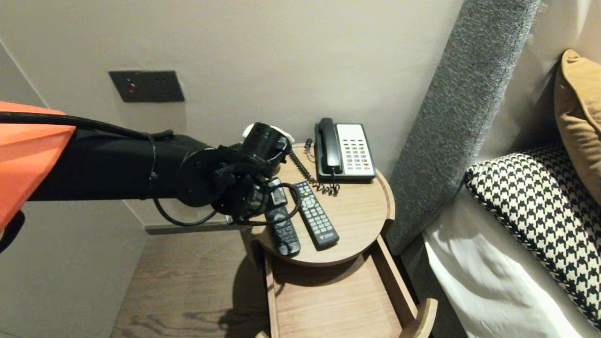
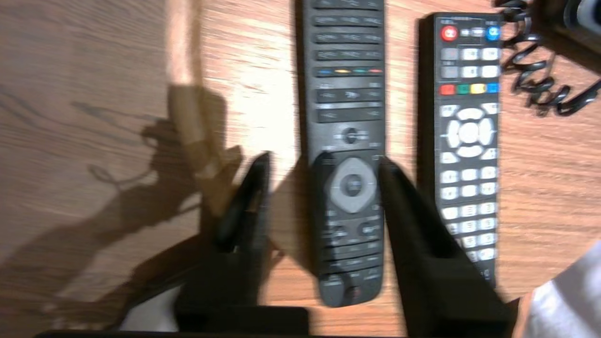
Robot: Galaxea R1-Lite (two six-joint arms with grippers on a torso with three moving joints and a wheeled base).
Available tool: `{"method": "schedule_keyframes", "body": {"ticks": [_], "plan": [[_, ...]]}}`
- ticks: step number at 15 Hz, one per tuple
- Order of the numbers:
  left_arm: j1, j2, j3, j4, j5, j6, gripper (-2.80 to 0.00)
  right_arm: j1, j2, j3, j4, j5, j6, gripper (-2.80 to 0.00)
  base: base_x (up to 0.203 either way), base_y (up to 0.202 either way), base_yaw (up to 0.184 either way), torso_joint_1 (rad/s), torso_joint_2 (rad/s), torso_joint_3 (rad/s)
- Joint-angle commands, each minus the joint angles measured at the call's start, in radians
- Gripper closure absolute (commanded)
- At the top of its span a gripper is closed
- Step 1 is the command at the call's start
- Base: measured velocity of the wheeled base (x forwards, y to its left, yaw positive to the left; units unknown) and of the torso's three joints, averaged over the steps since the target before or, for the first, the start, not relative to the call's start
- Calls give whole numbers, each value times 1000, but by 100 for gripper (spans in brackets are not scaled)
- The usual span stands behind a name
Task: Put the remote controls on the table in the drawer one by one
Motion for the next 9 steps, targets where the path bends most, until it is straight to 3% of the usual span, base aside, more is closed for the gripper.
{"method": "schedule_keyframes", "body": {"ticks": [1,4,9], "plan": [[-5,40,-21,2,29,-10,-280,0,0,40,-1,0,0,0,0,0,0,0,0,0],[-13,84,-20,4,117,-46,-280,0,0,40,-1,0,0,0,0,0,0,0,0,0],[-20,119,-55,1,131,-59,-280,0,0,40,-1,0,0,0,0,0,0,0,0,0]]}}
